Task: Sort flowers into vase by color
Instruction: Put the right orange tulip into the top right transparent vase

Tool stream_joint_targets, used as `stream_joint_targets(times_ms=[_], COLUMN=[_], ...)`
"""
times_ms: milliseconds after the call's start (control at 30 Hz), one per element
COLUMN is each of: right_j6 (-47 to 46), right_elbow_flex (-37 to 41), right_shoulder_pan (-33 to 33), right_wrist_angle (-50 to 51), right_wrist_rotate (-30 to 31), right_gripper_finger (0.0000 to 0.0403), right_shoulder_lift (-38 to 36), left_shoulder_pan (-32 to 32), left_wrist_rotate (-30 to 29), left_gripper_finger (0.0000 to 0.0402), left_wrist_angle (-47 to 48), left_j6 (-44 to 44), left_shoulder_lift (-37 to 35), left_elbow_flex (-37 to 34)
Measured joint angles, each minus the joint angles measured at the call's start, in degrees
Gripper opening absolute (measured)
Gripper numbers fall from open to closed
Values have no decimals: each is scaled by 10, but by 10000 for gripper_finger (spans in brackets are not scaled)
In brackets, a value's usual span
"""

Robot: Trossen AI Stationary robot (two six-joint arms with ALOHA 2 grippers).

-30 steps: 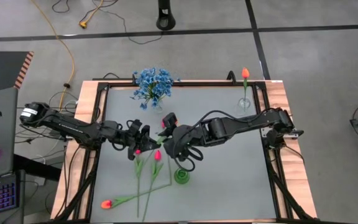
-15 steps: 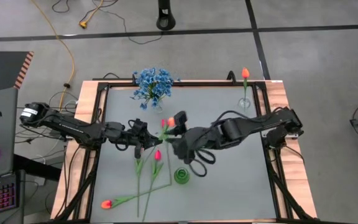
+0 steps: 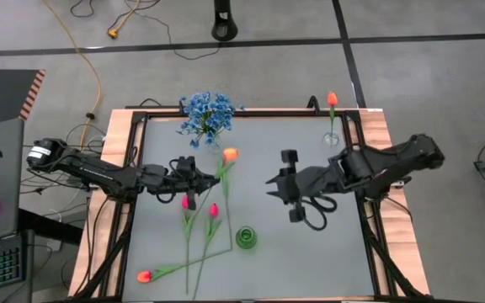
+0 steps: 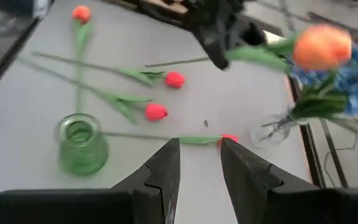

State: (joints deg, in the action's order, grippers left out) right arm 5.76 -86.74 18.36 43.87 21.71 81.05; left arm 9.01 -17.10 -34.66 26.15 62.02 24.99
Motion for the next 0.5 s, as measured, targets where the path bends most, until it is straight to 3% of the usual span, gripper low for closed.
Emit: stream_joint_targets(times_ms=[267, 500], right_j6=[-75, -104], right_elbow_flex=[296, 405], right_shoulder_pan=[-53, -90], right_wrist_angle=[-363, -689], right_wrist_rotate=[23, 5], right_gripper_finger=[143, 143], right_shoulder_lift=[-94, -53], left_shoulder_pan=[0, 0], left_wrist_rotate=[-36, -43], left_gripper_finger=[6, 6], left_wrist_angle=[-53, -101], left_j6=[-101, -171], left_shoulder_lift=[0, 0], left_elbow_flex=[0, 0])
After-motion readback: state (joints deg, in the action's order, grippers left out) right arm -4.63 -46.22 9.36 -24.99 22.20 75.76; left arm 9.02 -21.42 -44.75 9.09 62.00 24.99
